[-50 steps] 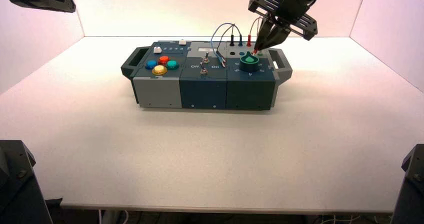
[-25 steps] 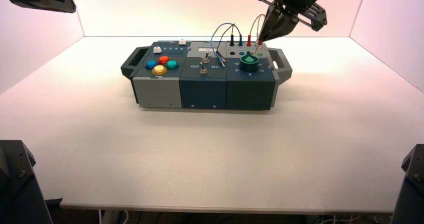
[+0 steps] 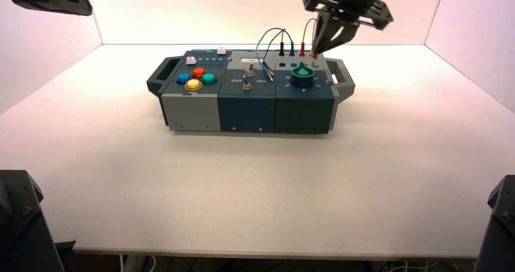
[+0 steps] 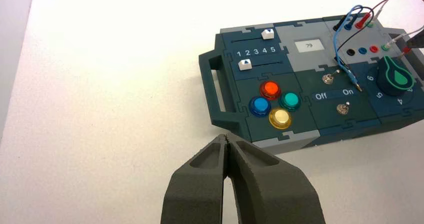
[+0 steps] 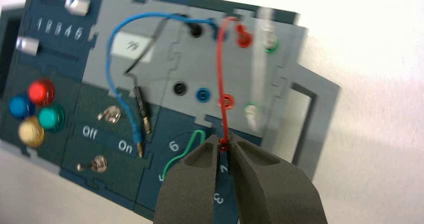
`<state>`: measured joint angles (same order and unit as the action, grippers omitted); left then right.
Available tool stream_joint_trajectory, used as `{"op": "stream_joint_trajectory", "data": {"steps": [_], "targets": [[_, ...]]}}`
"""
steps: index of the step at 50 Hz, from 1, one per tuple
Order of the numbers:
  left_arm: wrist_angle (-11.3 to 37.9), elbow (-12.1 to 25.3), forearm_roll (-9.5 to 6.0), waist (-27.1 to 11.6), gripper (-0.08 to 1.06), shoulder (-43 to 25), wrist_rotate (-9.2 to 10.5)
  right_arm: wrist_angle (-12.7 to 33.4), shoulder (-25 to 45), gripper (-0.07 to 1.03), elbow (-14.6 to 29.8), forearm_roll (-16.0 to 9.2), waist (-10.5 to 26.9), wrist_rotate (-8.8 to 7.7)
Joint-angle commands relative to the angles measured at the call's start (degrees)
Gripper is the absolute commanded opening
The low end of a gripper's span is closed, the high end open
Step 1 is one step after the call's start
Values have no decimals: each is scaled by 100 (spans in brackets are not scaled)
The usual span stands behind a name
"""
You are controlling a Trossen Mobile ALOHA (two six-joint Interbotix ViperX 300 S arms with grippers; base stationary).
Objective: Insert the red wire.
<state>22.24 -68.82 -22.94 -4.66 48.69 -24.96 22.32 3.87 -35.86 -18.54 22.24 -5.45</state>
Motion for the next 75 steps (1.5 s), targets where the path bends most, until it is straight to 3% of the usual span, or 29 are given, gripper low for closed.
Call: {"op": "stream_joint_trajectory", "data": {"steps": [1,21,29,33,40,56,75], "targets": [[-18,220,-18,-79,-3,0,-9,-62,-88,-2,202,272,141,-9],[281,316,-26,-1178,-3,343,-132,-62,-97,-2,246,782,158,-26],[606,563,-26,-1600,-3,141,-466,-53,-88,-2,316,940,167,-88],[817,694,-26,-1670,-3,0,-668,-62,-79,-2,360,1020,202,-132],[879,773,-35,-1670,-3,-193,-853,-62,-26,-2,431,1143,264,-141],[141,703,-88,-1670,-3,-475,-861,-211,158,-2,519,1222,325,-132],[88,703,-88,-1670,-3,-650,-861,-404,360,-2,536,1424,325,-79]]}}
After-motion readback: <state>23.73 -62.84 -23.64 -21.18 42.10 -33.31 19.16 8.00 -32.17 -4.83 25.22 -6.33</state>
